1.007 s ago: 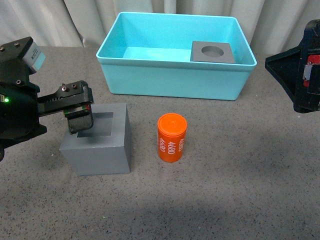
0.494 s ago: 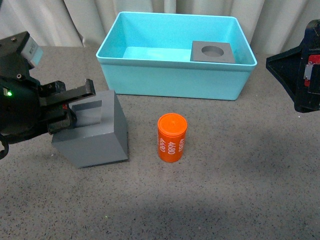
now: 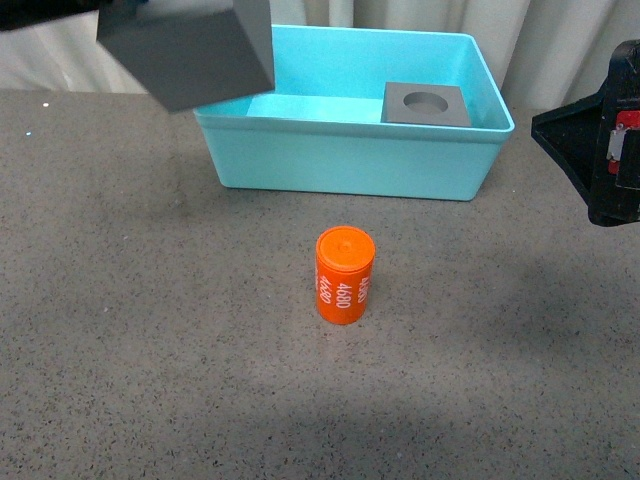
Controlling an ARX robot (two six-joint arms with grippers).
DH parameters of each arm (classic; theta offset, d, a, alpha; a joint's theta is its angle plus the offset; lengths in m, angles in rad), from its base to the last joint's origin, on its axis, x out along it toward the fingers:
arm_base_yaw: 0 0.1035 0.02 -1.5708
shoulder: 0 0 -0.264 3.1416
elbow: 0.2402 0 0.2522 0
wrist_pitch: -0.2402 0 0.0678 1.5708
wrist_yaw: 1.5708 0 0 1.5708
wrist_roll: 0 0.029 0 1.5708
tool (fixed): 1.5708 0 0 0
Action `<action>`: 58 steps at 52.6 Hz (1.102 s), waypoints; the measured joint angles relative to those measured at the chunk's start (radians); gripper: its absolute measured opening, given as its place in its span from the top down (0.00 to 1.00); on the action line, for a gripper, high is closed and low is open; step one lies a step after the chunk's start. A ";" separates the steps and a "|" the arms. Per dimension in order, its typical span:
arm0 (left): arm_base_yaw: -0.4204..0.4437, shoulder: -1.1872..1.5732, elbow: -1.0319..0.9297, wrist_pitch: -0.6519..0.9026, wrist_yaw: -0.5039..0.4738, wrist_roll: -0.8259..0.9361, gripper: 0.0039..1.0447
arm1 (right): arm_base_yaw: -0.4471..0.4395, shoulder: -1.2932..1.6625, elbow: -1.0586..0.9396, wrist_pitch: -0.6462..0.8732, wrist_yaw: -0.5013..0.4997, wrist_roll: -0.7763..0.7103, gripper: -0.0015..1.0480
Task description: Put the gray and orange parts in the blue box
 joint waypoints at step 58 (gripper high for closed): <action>0.001 0.615 0.542 -0.093 0.001 0.096 0.83 | 0.000 0.000 0.000 0.000 0.000 0.000 0.09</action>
